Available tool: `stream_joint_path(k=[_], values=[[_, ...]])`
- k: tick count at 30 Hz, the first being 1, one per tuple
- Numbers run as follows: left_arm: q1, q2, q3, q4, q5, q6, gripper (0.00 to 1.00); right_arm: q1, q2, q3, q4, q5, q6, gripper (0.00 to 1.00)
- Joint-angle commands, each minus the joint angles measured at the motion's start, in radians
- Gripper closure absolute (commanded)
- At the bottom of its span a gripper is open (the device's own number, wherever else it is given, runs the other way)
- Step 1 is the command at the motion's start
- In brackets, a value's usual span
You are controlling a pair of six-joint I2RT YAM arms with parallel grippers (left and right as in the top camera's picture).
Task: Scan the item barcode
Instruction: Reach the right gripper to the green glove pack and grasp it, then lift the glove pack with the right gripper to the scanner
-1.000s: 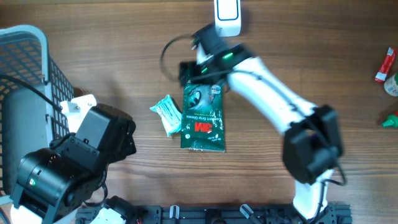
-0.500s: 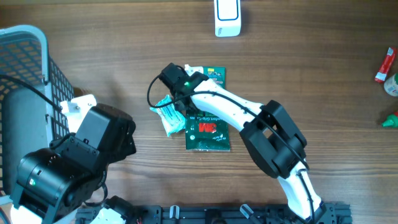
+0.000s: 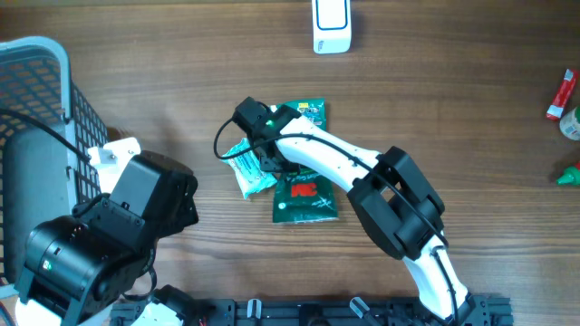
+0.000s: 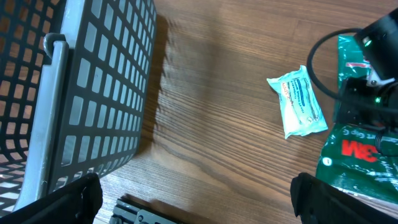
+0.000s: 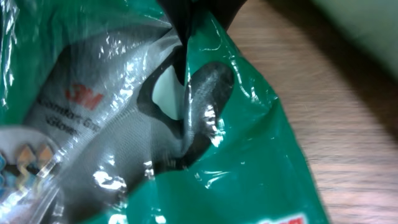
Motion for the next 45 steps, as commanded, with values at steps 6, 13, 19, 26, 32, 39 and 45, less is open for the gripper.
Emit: stream_joint_path(k=[6,13,19,26,32,39,45], values=[[0.003,-0.003,0.001,0.000,-0.002,-0.013,0.00,-0.133,-0.213,0.087,-0.095,-0.553,-0.353,0.96],[0.003,-0.003,0.001,0.000,-0.002,-0.013,0.00,-0.365,-0.286,0.071,-0.248,-1.281,-0.705,0.96],[0.003,-0.003,0.001,0.000,-0.002,-0.013,0.00,-0.422,-0.286,0.071,-0.377,-1.431,-0.888,0.96],[0.003,-0.003,0.001,0.000,-0.002,-0.013,0.00,-0.423,-0.286,0.071,-0.647,-1.413,-1.337,0.96],[0.003,-0.003,0.001,0.000,-0.002,-0.013,0.00,-0.451,-0.288,-0.055,-0.665,-1.389,-1.475,0.96],[0.003,-0.003,0.001,0.000,-0.002,-0.013,0.00,-0.516,-0.421,-0.448,-0.668,-1.431,-1.544,0.96],[0.003,-0.003,0.001,0.000,-0.002,-0.013,0.00,-0.606,-0.752,-0.637,-0.668,-1.455,-1.514,0.96]])
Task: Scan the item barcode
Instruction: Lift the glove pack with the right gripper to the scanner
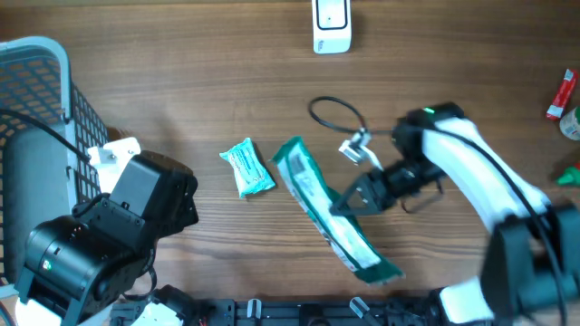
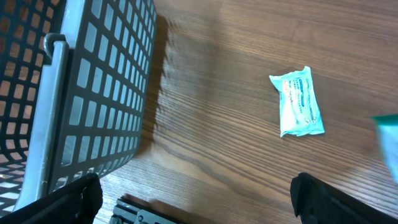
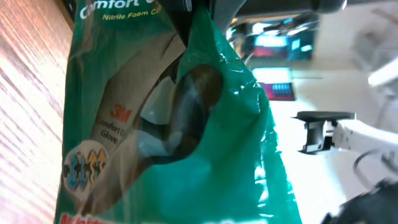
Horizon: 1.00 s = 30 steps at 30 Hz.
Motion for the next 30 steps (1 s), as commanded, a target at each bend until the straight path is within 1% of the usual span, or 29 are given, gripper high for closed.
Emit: stream_joint_path(k=[1,7,9,12,15,16,18,19,23,28,30], values=[[0.003,-0.003,0.001,0.000,-0.002,-0.013,0.00,-0.043,-0.199,-0.044,0.002,-0.059,0.008,0.96],[0.003,-0.003,0.001,0.000,-0.003,-0.013,0.00,-0.049,-0.385,-0.044,0.004,-0.113,0.100,0.96],[0.003,-0.003,0.001,0.000,-0.002,-0.013,0.00,-0.049,-0.410,-0.044,0.005,-0.121,0.110,0.96],[0.003,-0.003,0.001,0.000,-0.002,-0.013,0.00,-0.068,-0.418,-0.044,0.008,-0.198,0.113,0.96],[0.003,-0.003,0.001,0.000,-0.002,-0.013,0.00,-0.098,-0.417,-0.044,0.051,-0.354,0.231,0.96],[0.003,-0.003,0.001,0.000,-0.002,-0.013,0.00,-0.117,-0.417,-0.039,0.093,-0.353,0.327,0.96],[0.003,-0.003,0.001,0.000,-0.002,-0.013,0.00,-0.150,-0.417,-0.040,0.134,-0.353,0.430,0.96],[0.003,-0.003,0.001,0.000,-0.002,-0.013,0.00,-0.170,-0.417,-0.040,0.143,-0.353,0.458,0.96],[0.003,-0.003,0.001,0.000,-0.002,-0.013,0.00,-0.221,-0.418,-0.040,0.143,-0.353,0.478,0.96],[0.003,-0.003,0.001,0.000,-0.002,-0.013,0.00,-0.224,-0.418,-0.040,0.170,-0.348,0.472,0.96],[0.003,-0.003,0.001,0.000,-0.002,-0.013,0.00,-0.224,-0.418,-0.040,0.218,-0.271,0.462,0.96]])
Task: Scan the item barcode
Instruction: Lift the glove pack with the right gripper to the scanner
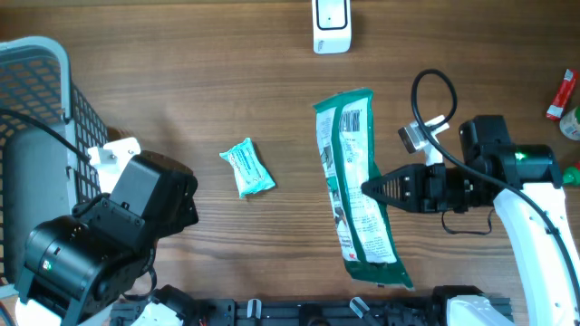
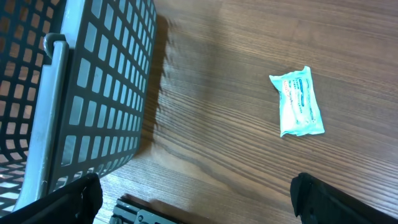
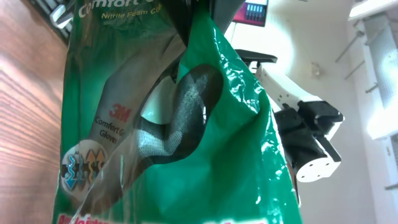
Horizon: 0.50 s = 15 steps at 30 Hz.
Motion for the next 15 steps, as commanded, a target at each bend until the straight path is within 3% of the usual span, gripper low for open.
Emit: stream_joint_path(k=[1,5,10,12,15], values=[[0.003,-0.003,0.001,0.000,-0.002,-0.013,0.00,-0.005,-0.013,0.003,0.055,0.089,-0.042,0.95],[0.003,-0.003,0.001,0.000,-0.002,-0.013,0.00,-0.005,-0.013,0.003,0.145,0.422,0.010,0.95],[0.003,-0.003,0.001,0.000,-0.002,-0.013,0.00,-0.005,-0.011,0.003,0.494,0.723,0.388,0.95],[0.003,-0.003,0.001,0.000,-0.002,-0.013,0.00,-0.002,-0.006,0.003,0.625,0.935,0.555,0.95],[0.003,-0.003,0.001,0.000,-0.002,-0.013,0.00,-0.002,0.023,0.003,0.755,1.078,0.614,0.95]])
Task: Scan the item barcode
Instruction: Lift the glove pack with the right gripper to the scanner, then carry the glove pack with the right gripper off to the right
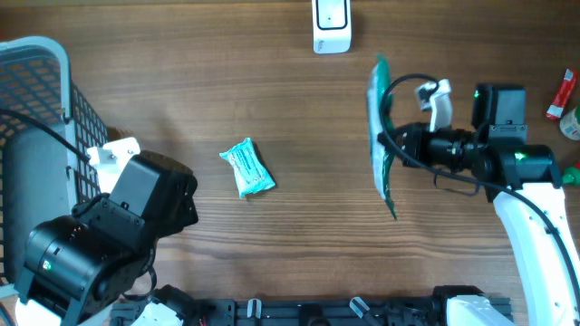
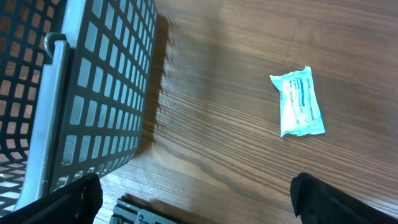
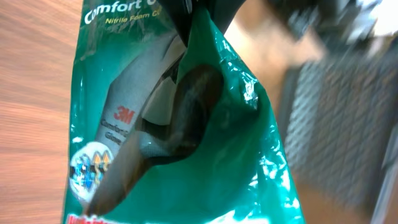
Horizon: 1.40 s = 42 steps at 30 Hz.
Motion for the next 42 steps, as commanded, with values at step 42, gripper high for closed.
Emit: stream_joint_path(k=[42], values=[[0.003,-0.003,0.001,0.000,-0.003,-0.013,0.00,-0.235,1.036,1.003,-0.067,0.901,-0.121,0.96]])
